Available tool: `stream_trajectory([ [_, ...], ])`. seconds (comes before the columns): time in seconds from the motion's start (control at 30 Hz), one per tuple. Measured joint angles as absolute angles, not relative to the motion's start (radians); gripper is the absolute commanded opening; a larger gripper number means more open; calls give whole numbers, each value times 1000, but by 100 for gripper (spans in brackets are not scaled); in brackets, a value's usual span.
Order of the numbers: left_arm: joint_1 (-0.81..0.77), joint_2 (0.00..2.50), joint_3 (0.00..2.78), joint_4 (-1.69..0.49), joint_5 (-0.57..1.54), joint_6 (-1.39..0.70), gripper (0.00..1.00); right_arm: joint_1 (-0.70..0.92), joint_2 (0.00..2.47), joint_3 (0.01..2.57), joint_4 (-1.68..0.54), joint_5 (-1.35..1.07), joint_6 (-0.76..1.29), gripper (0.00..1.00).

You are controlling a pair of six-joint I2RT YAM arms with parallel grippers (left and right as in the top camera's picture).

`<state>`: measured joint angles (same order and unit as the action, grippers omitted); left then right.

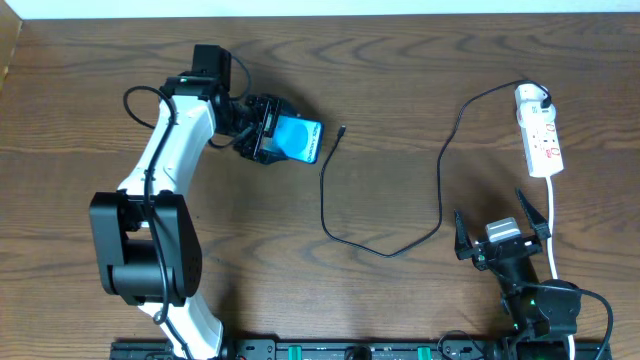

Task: Plug charger to phone and switch on socket
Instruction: 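Raise the phone with the left gripper and tilt it upright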

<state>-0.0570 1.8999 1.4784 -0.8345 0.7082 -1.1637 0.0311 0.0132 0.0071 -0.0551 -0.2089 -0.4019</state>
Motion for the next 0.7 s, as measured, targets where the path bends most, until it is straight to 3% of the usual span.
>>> stream_trajectory([
  [0.3,-75,1900,1478,-916,391,-1108,72,31,13,7,-55,-209,-402,99],
  [0.7,-86,1900,1478,-931,258,-1098,72,31,13,7,-55,-209,-402,99],
])
